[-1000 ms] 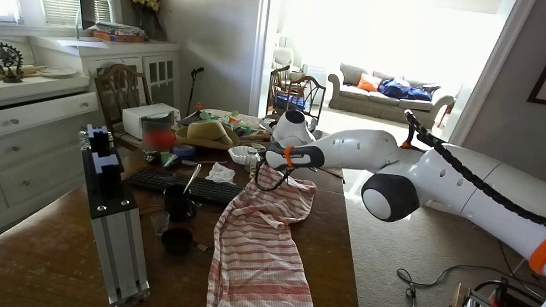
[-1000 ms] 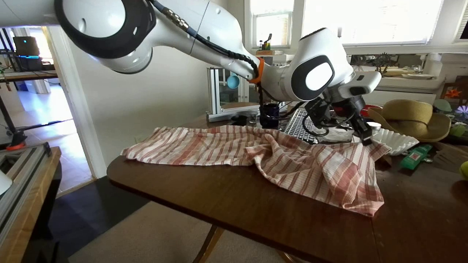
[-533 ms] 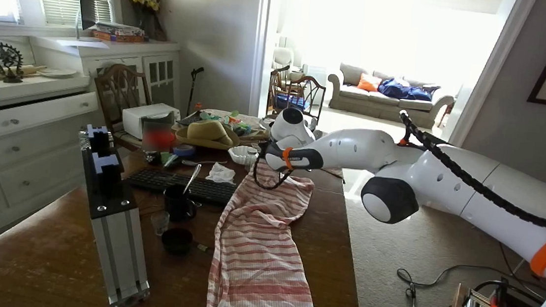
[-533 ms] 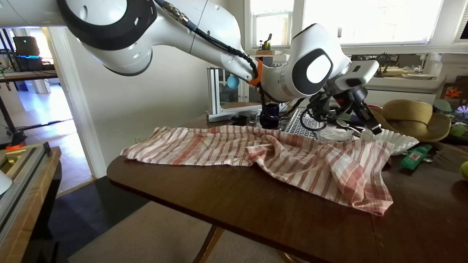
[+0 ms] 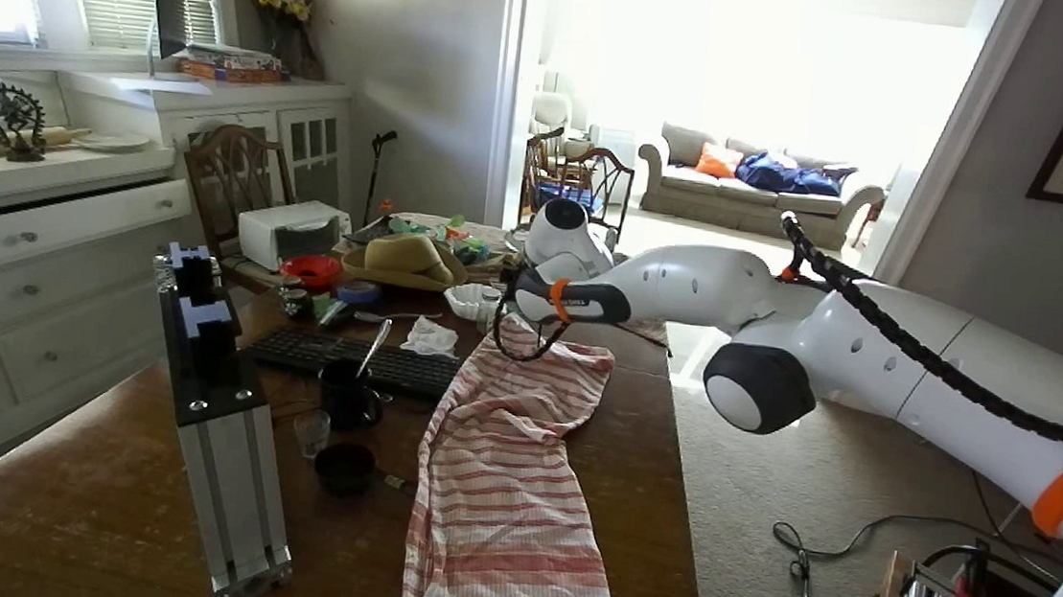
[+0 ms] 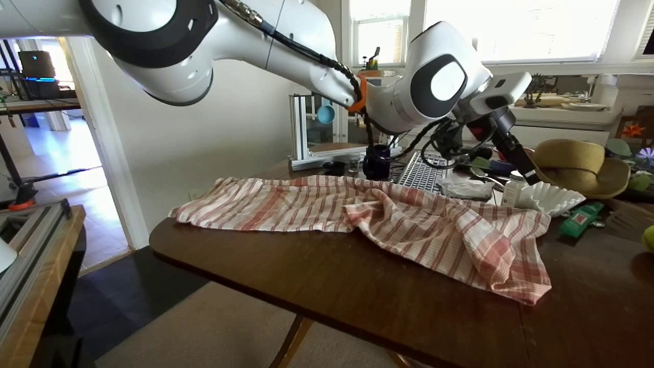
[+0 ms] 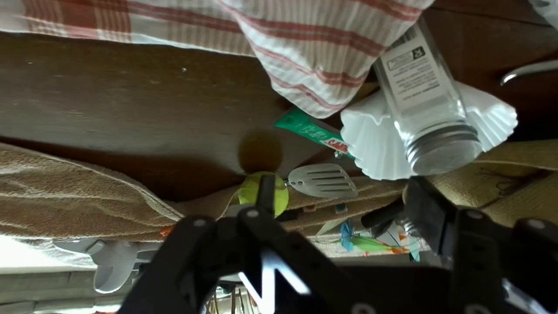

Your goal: Move the tablecloth forwards

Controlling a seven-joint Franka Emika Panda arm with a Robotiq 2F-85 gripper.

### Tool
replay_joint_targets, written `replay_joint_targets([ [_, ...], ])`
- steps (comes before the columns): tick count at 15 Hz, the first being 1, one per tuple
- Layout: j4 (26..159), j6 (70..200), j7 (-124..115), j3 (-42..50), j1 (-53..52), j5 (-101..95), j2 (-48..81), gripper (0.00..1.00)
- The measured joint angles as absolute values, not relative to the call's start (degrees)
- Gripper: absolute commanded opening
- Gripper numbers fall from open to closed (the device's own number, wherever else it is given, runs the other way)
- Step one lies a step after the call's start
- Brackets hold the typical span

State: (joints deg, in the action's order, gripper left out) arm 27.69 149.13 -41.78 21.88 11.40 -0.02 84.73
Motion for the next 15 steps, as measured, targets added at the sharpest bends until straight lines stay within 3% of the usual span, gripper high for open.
replay_joint_targets([
  [6,25.55,134.03,-20.29,14.38,15.35,-0.95,79.8,1.0],
  [15,25.58,129.59,-5.83,9.65,17.67,-1.04,76.24,1.0],
])
